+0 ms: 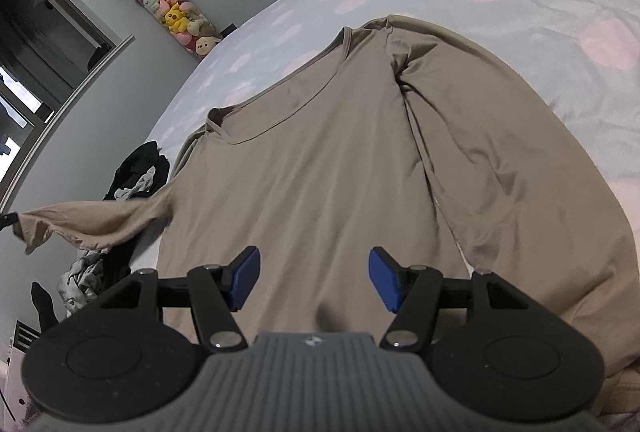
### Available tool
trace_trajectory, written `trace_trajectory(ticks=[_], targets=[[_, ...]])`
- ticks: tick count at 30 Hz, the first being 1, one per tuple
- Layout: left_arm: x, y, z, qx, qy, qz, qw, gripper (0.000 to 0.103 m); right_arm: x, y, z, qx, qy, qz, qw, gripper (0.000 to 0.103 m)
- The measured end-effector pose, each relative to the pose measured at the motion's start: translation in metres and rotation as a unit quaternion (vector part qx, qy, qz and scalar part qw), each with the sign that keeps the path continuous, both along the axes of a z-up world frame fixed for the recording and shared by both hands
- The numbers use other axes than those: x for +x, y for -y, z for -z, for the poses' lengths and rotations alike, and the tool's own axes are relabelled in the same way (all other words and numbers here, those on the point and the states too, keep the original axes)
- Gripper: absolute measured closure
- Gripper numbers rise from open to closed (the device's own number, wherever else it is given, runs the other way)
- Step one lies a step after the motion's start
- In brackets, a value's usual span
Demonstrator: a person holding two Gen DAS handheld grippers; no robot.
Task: Fold clothes
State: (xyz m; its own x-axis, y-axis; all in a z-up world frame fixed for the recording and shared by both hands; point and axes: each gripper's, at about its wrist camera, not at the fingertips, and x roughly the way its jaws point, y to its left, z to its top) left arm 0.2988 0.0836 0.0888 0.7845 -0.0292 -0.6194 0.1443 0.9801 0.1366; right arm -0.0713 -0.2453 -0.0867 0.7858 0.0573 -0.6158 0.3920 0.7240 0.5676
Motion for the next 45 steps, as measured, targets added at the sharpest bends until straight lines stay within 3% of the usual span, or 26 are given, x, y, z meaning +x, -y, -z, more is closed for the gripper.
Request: trace_trajectory(ticks=[6, 12, 13, 17, 18, 21, 24, 29, 35, 41, 45], targets=[[0.025, -0.031, 0.050, 0.020, -0.053, -0.041, 0.9975, 0.103, 0.002, 0.000, 0.002, 0.004, -0.004, -0.001, 1.000, 0.039], [0.033, -0.040, 0.093, 0.015, -0.105, -0.063, 0.9924, 0.102, 0.001, 0.001, 0.002, 0.006, -0.005, 0.004, 1.000, 0.039], [0.029, -0.040, 0.094, 0.015, -0.107, -0.063, 0.9921, 0.099, 0.001, 0.002, 0.002, 0.007, -0.006, 0.004, 1.000, 0.039], [0.005, -0.032, 0.087, 0.019, -0.091, -0.053, 0.9943, 0.062, 0.000, 0.003, 0.002, 0.009, -0.001, 0.007, 1.000, 0.039], [-0.003, -0.028, 0.083, 0.024, -0.081, -0.048, 0.9953, 0.058, -0.002, 0.003, 0.000, 0.010, 0.004, 0.010, 1.000, 0.039], [-0.029, -0.009, 0.072, 0.033, -0.059, -0.022, 0.9974, 0.058, -0.008, 0.004, -0.007, 0.011, 0.022, 0.021, 0.999, 0.039], [-0.062, 0.014, 0.062, 0.019, -0.055, 0.022, 0.9981, 0.058, -0.017, 0.009, -0.021, 0.004, 0.028, 0.040, 0.999, 0.039], [-0.124, 0.054, 0.060, -0.013, -0.057, 0.093, 0.9940, 0.057, -0.030, 0.030, -0.049, -0.046, -0.061, 0.069, 0.995, 0.039], [-0.183, 0.102, 0.097, -0.036, -0.095, 0.173, 0.9797, 0.056, -0.060, 0.067, -0.062, -0.067, -0.163, 0.081, 0.981, 0.039], [-0.211, 0.119, 0.118, -0.029, -0.107, 0.214, 0.9706, 0.056, -0.067, 0.074, -0.054, -0.073, -0.257, 0.049, 0.962, 0.039], [-0.221, 0.111, 0.121, -0.039, -0.089, 0.213, 0.9721, 0.056, -0.062, 0.074, -0.042, -0.065, -0.291, 0.015, 0.954, 0.040]])
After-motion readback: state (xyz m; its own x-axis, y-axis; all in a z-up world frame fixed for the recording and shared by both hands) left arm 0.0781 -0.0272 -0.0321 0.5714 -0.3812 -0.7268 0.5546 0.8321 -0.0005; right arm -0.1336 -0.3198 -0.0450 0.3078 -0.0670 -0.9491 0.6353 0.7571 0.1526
